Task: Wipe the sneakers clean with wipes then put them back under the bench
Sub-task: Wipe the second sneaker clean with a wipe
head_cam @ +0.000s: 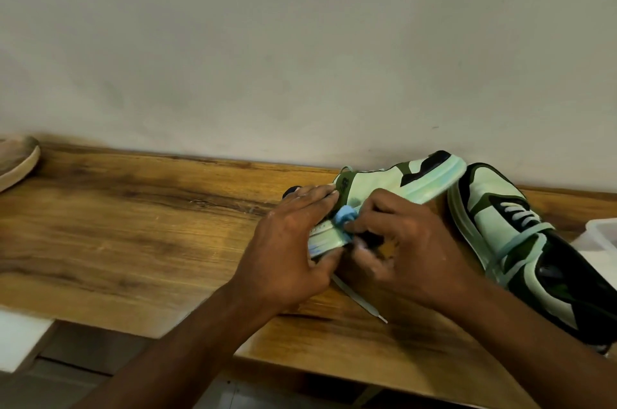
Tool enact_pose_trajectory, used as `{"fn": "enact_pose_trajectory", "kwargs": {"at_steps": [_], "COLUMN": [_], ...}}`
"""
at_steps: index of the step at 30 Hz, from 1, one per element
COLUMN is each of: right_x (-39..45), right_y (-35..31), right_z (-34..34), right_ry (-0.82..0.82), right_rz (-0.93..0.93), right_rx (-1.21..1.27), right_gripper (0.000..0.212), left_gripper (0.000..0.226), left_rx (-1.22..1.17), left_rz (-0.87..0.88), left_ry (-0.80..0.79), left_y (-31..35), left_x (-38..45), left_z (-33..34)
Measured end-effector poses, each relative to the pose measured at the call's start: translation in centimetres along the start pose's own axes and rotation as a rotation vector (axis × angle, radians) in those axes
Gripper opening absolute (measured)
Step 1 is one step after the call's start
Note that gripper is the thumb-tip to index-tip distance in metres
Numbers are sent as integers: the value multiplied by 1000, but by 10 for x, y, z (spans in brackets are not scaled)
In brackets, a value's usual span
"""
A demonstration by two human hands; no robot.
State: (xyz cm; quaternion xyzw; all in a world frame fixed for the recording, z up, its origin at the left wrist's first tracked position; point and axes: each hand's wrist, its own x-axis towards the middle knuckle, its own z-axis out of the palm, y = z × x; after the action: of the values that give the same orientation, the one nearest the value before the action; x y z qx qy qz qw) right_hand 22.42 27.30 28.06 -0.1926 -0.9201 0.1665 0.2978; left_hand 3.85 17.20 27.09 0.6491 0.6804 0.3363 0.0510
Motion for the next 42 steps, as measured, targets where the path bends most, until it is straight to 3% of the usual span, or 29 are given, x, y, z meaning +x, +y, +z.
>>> {"fn": "enact_pose_trajectory", "kwargs": {"at_steps": [5,9,12,18,21,24,29,32,36,39,42], "right_x": [-1,-4,-4,-5,-8,-7,-3,-6,-10,-6,-3], "right_y": [28,5,0,23,2,-2,30,10,-9,13,22], "right_z": [-13,8,-1,-7,9,3,-12,4,5,-8,-7], "right_ry": [186,82,-5,176,112,37,218,155,25,138,225], "right_rz": [133,37,-28,94,36,-23,129,85,6,86,163], "right_rx": [-221,-54,-19,-181,-58,-66,-164,-82,-81,-216,-196], "right_gripper": [16,25,20,22,28,21,19,27,18,16,22], "left_gripper": [83,81,82,85,83,81,83,78,73,77,77], "left_rx": [3,0,11,32,17,25,31,11,-14,3,4], "left_rz": [0,9,33,20,19,34,29,38,72,49,38], "left_ry": [12,4,-18,7,-1,-10,8,13,8,24,29], "left_y": [-1,-3,-5,-1,-2,-4,-4,-5,-8,-6,-4], "left_x": [-2,-2,-3,-3,-3,-3,-3,-3,-3,-3,-3], "left_z": [4,5,4,6,5,4,6,7,7,6,8]}}
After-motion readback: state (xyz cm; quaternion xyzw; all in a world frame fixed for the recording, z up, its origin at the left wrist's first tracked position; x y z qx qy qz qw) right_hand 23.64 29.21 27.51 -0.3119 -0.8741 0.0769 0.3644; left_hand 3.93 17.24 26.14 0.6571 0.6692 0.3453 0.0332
